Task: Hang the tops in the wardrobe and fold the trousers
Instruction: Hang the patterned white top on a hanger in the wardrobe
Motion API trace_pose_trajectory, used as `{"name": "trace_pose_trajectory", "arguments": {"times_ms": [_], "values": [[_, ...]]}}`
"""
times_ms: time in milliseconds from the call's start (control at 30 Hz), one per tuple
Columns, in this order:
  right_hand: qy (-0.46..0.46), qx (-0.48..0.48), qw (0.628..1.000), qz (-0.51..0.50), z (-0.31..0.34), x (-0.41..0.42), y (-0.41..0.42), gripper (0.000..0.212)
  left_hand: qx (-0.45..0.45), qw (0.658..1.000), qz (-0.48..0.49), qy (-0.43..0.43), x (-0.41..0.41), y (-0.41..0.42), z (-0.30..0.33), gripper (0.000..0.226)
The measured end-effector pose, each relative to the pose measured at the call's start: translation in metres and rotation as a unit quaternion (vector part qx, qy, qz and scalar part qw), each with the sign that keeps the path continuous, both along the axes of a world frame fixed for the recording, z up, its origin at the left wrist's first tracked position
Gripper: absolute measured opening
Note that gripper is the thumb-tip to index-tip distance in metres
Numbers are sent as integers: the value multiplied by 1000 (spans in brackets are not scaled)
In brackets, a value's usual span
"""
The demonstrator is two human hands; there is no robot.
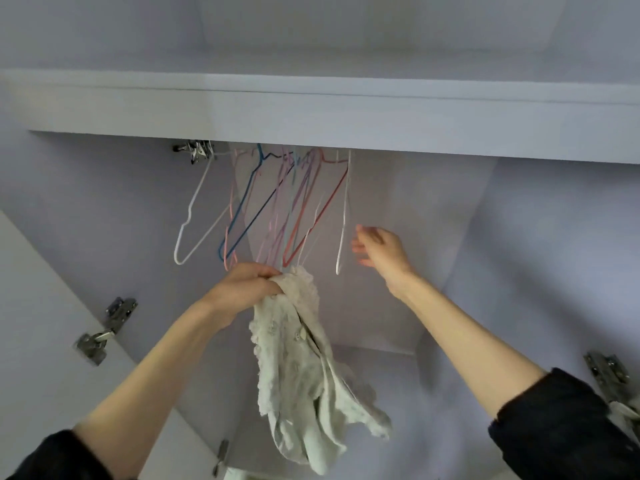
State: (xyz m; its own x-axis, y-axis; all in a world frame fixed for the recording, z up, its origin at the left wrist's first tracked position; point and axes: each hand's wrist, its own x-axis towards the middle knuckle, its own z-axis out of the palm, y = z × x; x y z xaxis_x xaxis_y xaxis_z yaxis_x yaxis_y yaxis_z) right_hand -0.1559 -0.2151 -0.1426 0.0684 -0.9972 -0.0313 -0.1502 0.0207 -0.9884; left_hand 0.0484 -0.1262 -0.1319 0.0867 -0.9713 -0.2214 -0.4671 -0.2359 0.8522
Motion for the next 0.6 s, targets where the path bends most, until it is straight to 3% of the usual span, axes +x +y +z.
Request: {"name": "trace_pose_trajectory", "arguments": {"times_ms": [100,200,267,433,600], "values": [[-182,148,971,31,30,29,-15,22,5,999,-20,41,0,0,7,20],[-279,248,927,33,35,42,-26,14,9,998,-44,48,4,0,10,20],[-287,248,925,15,34,47,-32,14,7,998,-52,44,8,0,10,22],[-211,136,965,-77,33,42,-35,32,17,998,-36,44,14,-1,3,21],[-103,38,985,-130,22,24,-36,21,23,999,-17,39,13,-8,-3,19]]}}
